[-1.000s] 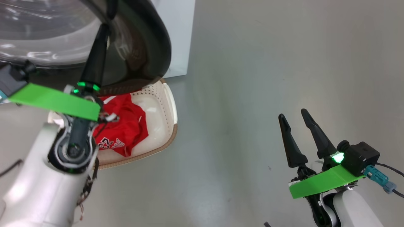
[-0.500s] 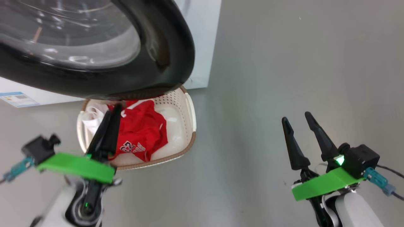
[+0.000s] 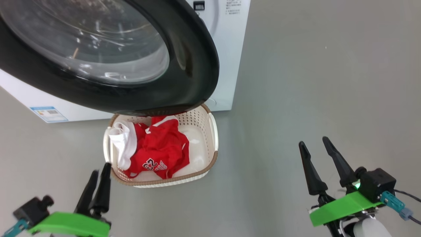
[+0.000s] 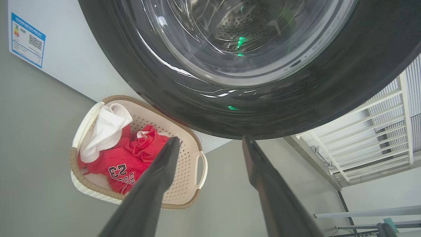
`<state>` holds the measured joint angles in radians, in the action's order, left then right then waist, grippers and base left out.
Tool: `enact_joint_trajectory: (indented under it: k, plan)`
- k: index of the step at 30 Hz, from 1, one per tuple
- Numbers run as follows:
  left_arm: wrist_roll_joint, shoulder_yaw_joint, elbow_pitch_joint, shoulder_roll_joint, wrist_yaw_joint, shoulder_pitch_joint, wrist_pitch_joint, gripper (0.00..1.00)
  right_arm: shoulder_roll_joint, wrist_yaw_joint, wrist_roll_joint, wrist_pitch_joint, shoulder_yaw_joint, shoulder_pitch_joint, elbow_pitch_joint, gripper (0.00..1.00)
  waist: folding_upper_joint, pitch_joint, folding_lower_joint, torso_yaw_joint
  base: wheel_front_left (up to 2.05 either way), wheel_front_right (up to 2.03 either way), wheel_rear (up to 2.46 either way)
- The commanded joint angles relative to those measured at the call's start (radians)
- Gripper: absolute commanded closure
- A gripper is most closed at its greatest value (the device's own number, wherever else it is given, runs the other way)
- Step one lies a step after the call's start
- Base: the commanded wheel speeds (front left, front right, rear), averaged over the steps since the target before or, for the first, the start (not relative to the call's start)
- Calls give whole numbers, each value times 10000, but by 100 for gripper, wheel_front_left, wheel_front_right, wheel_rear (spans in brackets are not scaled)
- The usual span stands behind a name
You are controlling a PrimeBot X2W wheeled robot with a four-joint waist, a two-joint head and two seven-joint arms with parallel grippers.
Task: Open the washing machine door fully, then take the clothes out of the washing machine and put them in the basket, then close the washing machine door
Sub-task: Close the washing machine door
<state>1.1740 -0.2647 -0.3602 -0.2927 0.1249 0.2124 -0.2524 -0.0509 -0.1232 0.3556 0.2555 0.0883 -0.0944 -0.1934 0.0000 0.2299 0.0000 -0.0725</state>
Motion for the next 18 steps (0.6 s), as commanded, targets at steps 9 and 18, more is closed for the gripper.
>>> enact_joint_trajectory:
  k: [9,18]
  plan:
    - [-1986,1568,340,-79,58,-1021,-93,0,-90,-75,-144,63,-80,597,234,0,0,-464,0,217,0,0,0]
    - [-4855,2796,1021,330,58,-1673,-93,0,-160,-75,-147,63,-365,926,246,0,0,-666,0,275,0,0,0]
